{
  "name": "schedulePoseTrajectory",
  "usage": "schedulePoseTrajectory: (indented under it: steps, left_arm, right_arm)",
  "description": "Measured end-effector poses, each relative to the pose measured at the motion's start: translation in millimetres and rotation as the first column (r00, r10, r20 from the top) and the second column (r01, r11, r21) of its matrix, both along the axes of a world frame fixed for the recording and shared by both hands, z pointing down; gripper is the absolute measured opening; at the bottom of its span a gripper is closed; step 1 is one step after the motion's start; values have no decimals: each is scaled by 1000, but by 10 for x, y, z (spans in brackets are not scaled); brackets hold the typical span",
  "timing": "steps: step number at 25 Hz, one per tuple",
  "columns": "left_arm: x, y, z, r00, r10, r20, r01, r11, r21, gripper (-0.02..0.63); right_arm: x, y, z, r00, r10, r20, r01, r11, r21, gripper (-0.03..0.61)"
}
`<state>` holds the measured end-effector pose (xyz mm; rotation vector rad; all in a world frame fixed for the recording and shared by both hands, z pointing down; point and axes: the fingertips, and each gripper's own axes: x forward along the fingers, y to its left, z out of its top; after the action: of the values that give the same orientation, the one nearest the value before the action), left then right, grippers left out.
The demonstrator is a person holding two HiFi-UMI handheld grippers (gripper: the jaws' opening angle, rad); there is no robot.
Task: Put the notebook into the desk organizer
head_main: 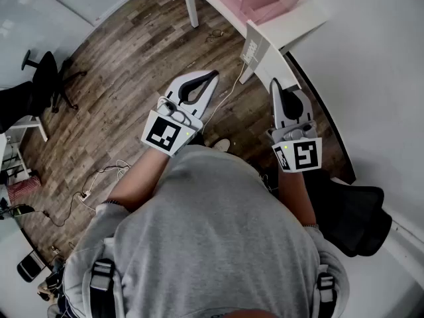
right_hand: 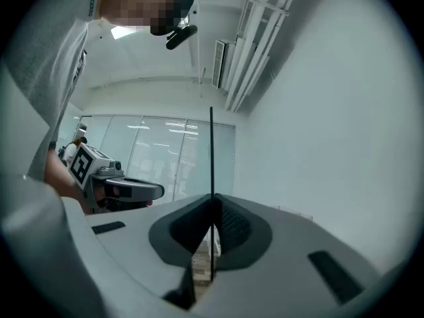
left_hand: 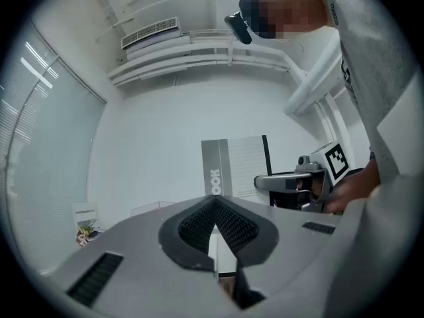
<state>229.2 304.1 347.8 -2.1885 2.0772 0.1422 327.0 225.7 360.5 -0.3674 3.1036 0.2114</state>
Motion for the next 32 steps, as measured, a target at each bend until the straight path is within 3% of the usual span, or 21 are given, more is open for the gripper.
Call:
schedulePoseTrajectory:
  steps: [9,15,22,32]
  left_arm:
    - [-9,-37,-22,1000,-12,-7,12,1000,15,18]
    - [-3,-61,16,1000,16,-26,-15,1000,23,18]
    - [-40,-66,132,999,1,-36,-2,999,-33,20]
    - [-11,-126,61,1000,1,-13,-2,999,-34,20]
  right_arm:
    - [-4,1,-14,1000,4,7,-4,1000,-1,15]
    - [16,-51,76,1000,19,4,-19,998,-56,15]
    - [21,-61,104,999,33,-8,-33,999,-43,15]
    - [14,-123,124,1000,9,9,-8,998,-58,15]
